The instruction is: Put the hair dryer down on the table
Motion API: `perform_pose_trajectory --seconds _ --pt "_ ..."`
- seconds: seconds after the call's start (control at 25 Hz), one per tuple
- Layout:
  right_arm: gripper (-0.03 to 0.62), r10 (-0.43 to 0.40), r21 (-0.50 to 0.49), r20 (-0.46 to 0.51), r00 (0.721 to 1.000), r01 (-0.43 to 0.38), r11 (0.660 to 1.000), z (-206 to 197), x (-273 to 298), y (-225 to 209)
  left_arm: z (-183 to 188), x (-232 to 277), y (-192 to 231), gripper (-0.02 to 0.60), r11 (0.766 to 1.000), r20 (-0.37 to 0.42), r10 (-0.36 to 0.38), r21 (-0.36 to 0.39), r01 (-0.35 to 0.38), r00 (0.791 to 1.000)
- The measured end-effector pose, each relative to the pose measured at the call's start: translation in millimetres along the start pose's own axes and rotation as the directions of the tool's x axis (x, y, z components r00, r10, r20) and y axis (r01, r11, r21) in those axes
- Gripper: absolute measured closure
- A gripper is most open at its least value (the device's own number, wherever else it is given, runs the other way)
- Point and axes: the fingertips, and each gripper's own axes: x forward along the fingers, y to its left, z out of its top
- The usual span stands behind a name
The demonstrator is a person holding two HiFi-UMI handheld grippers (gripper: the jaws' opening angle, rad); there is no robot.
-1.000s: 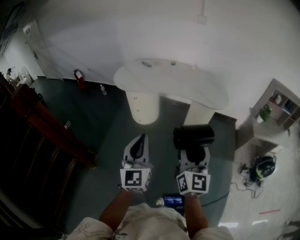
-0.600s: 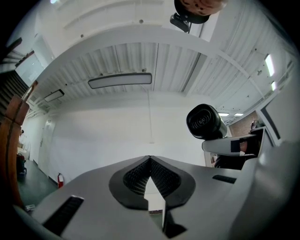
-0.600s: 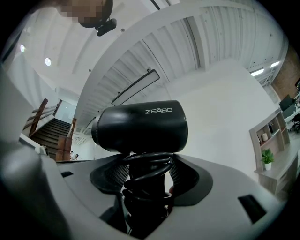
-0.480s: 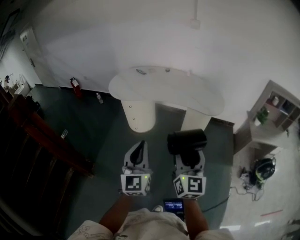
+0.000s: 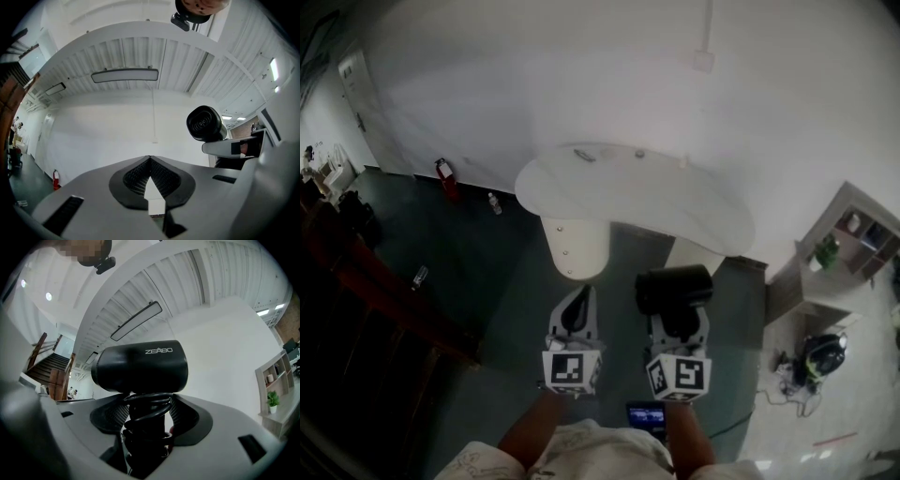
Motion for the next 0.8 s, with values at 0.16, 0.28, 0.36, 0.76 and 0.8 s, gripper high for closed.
perform_pose_trajectory --seconds 0.16,0.28,0.36,0.76,0.8 --pt "0.321 -0.004 -0.009 0.0 1.0 0.004 1.0 -2.2 40.1 9.2 -1.8 28.6 29.2 0.586 1.0 0.006 0.006 -0.017 -0.005 1.0" --pt "0.321 0.001 -0.016 -0.001 1.0 -0.001 1.0 -4.2 71.2 17.0 -0.3 51.5 51.2 0.586 1.0 0.02 0.011 -0.003 -0.011 1.0" --pt "0.321 0.003 -0.017 -0.001 1.0 -0.003 1.0 -7.1 91.5 21.9 0.1 67.1 66.3 0.586 1.0 0.028 0.011 0.002 -0.011 1.0" --pt "0.321 -0.019 -0.018 -0.008 1.0 0.019 1.0 -24.5 172.4 43.6 -19.0 125.5 126.2 0.586 1.0 -0.003 -0.012 -0.004 0.012 1.0" --pt "0.321 -0.023 -0.016 -0.007 1.0 0.023 1.0 -26.1 178.7 45.0 -21.2 129.3 130.4 0.586 1.0 -0.006 -0.016 -0.005 0.016 1.0"
